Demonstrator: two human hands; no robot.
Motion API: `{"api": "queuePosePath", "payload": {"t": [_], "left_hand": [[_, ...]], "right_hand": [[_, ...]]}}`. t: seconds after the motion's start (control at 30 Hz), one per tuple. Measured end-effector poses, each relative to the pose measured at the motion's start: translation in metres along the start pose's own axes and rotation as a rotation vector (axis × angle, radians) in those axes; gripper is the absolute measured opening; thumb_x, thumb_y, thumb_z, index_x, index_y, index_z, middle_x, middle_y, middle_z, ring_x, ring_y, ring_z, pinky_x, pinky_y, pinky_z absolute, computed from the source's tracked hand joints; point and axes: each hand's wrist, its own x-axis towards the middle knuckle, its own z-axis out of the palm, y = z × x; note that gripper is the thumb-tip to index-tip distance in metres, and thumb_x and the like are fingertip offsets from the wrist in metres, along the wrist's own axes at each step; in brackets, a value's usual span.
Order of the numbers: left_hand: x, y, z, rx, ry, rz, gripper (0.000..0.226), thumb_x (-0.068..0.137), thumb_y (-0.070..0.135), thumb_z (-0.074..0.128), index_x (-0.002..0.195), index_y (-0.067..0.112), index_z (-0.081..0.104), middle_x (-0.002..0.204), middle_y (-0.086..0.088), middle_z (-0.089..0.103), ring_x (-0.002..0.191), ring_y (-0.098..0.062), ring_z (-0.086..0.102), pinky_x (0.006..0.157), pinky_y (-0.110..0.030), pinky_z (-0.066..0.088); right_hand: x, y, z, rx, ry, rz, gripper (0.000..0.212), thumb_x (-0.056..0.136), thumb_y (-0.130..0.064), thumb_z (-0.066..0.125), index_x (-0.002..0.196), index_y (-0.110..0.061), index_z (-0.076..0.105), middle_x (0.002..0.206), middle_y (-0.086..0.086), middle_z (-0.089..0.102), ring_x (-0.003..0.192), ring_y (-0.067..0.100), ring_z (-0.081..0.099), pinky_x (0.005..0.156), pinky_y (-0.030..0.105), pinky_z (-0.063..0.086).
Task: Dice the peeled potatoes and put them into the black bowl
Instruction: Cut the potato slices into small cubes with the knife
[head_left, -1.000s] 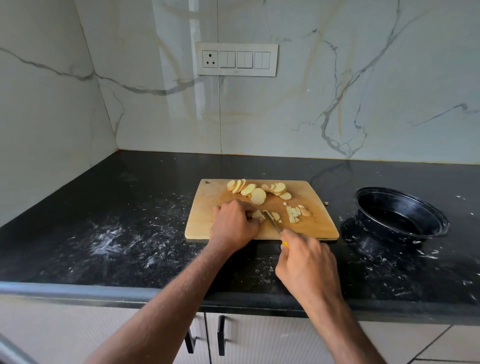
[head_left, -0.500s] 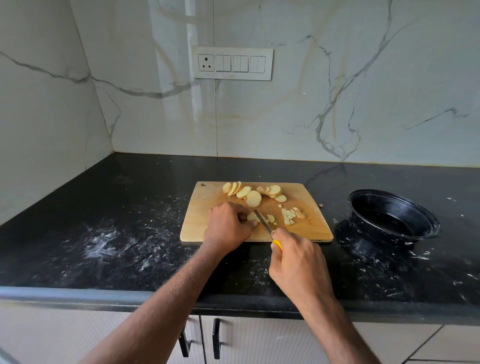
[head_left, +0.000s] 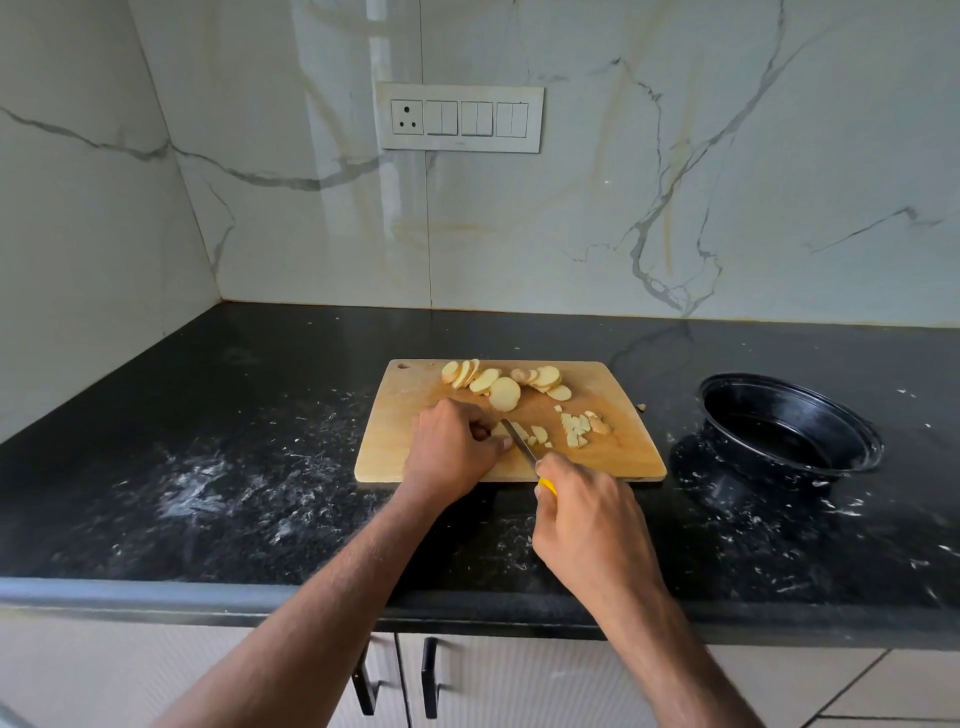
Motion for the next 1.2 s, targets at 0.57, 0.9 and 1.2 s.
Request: {"api": "queuePosePath", "payload": {"t": [0.57,0.9,1.2], "left_hand": [[0.0,-0.002,0.0,-0.034,-0.01,0.04,0.01,0.076,0.031,0.083,0.075,0.023,0.077,0.069,0.01,0.068,0.071,-0.019,0.062,0.077,-0.046,0.053],[-0.006,0.003,-0.004,-0.039,0.025,0.027,0.023,0.077,0.034,0.085,0.093,0.018,0.08,0.084,0.005,0.075,0.079,-0.015,0.066,0.081,-0.039,0.057],[-0.007,0.005,-0.01,-0.035,0.028,0.028,0.024,0.079,0.027,0.084,0.099,0.016,0.08,0.088,0.005,0.075,0.077,-0.008,0.062,0.071,-0.019,0.048]], "right_hand": [[0.027,-0.01,0.012,-0.098,-0.005,-0.063,0.013,0.088,-0.011,0.062,0.1,-0.017,0.066,0.076,-0.002,0.068,0.058,0.014,0.056,0.055,0.024,0.042],[0.013,-0.004,0.003,-0.064,0.077,0.057,0.014,0.089,-0.018,0.066,0.102,-0.022,0.069,0.083,-0.005,0.073,0.07,0.015,0.069,0.059,0.024,0.051],[0.013,-0.005,0.006,0.011,0.066,-0.014,0.02,0.091,-0.02,0.066,0.111,-0.021,0.07,0.093,-0.006,0.075,0.078,0.013,0.07,0.066,0.023,0.054]]}}
